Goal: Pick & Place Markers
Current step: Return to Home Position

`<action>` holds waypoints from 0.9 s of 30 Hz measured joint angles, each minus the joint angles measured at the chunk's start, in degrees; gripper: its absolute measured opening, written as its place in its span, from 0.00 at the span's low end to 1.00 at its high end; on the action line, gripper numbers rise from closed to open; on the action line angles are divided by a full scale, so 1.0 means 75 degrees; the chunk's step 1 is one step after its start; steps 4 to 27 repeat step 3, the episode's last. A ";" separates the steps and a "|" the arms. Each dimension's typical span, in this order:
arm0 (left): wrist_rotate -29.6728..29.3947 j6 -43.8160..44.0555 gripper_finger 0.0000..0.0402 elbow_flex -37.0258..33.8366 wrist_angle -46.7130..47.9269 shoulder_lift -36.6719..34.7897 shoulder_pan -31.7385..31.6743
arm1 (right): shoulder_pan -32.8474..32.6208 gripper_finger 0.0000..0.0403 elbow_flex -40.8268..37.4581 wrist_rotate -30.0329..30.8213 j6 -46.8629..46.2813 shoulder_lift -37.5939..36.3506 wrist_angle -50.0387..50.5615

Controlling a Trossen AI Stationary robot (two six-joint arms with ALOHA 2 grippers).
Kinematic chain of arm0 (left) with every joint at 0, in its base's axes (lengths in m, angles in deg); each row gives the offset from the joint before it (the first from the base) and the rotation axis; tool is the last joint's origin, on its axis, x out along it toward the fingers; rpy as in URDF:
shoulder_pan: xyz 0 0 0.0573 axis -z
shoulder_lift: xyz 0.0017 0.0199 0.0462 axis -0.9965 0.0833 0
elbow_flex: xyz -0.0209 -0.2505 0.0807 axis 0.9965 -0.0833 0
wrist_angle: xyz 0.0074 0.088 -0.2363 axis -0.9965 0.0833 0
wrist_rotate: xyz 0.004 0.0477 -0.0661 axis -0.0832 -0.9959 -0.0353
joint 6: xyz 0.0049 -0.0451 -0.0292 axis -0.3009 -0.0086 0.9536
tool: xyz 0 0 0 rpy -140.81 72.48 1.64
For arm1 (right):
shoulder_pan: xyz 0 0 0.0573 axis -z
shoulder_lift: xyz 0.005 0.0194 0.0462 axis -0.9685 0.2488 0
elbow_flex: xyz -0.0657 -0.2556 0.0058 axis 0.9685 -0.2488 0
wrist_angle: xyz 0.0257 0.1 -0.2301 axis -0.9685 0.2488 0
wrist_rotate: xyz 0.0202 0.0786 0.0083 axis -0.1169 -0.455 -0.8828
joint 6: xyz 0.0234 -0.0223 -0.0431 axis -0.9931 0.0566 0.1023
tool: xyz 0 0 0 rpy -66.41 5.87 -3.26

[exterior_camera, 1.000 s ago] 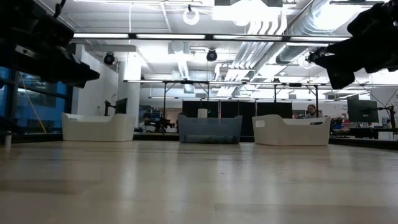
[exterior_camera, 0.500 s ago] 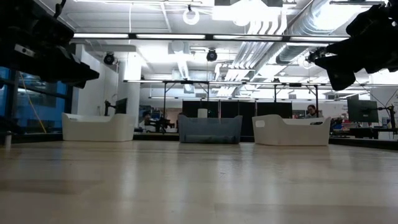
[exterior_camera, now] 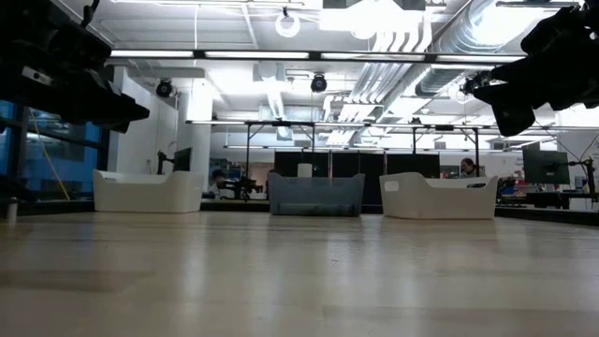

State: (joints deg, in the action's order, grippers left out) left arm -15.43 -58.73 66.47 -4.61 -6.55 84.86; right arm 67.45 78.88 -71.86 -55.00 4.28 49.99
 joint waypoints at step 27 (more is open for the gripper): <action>0.0000 0.0000 0.00 0.0000 0.0000 0.0000 0.0000 | 0.0000 0.40 0.0000 0.0000 0.0000 0.0000 0.0000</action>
